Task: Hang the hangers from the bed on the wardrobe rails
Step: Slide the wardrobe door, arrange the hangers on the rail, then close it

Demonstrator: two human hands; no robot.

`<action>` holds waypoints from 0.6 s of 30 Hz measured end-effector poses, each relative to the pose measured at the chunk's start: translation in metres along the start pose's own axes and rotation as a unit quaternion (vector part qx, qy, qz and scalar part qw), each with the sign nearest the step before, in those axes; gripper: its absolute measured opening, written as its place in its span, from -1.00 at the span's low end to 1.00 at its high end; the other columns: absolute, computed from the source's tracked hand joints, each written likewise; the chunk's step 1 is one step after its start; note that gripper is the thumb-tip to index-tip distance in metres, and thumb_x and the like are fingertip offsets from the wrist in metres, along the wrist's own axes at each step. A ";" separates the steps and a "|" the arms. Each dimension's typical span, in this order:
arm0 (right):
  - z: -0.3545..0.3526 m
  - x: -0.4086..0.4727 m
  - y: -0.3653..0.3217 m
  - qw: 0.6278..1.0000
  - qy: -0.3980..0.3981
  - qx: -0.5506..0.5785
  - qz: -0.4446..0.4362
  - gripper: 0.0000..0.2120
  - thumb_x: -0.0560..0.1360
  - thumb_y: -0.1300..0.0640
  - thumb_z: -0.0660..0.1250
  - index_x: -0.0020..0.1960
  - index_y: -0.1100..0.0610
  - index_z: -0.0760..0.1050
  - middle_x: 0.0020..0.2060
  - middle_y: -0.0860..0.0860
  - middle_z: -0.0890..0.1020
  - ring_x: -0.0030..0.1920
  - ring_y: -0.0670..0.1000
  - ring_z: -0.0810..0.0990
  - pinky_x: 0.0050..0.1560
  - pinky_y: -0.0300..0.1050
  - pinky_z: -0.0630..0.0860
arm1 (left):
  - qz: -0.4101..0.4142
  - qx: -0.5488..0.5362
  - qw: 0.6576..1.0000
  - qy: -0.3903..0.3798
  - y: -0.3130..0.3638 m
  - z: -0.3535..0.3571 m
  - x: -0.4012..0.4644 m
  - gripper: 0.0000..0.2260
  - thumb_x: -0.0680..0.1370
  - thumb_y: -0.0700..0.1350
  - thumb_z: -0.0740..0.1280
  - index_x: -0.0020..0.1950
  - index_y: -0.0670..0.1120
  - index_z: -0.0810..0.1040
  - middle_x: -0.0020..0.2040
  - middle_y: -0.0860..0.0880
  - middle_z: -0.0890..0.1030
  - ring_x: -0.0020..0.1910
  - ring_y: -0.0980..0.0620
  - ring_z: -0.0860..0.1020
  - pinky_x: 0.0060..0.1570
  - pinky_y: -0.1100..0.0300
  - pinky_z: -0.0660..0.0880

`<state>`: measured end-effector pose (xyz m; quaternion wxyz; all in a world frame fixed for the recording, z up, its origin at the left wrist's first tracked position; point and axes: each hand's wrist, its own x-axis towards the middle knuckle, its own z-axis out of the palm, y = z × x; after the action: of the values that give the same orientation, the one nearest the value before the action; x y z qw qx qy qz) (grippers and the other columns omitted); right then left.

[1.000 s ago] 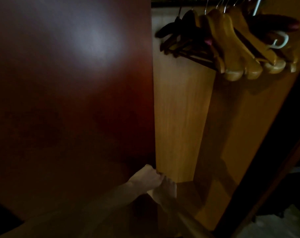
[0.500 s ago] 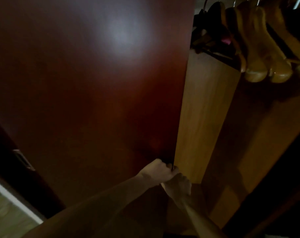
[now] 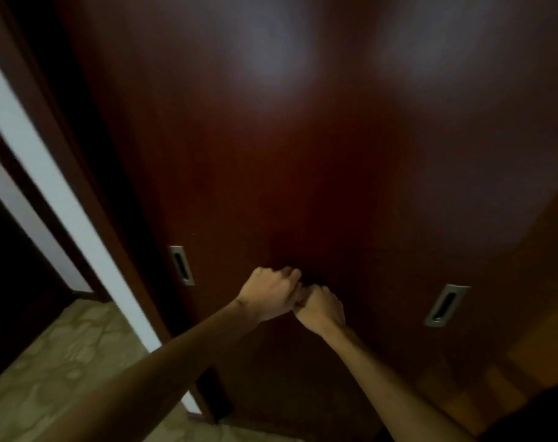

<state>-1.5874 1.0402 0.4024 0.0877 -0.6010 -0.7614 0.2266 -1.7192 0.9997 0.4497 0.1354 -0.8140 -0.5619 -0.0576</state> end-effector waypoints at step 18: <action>0.069 0.025 -0.210 0.992 0.112 -0.053 -0.008 -0.49 0.55 -0.35 0.17 -0.28 0.05 0.48 -0.29 -0.02 0.60 -0.19 0.03 0.62 -0.08 -0.02 0.55 | -0.454 -0.199 0.865 -0.082 -0.217 0.030 -0.098 -0.86 0.56 -0.07 0.39 0.00 -0.13 0.60 -0.26 0.01 0.51 -0.29 0.02 0.53 -0.31 0.16 0.46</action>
<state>-1.8060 1.0110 0.4325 0.1420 -0.6200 -0.7628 0.1163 -1.9580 0.9920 0.4309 -0.1177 -0.4806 -0.8549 -0.1561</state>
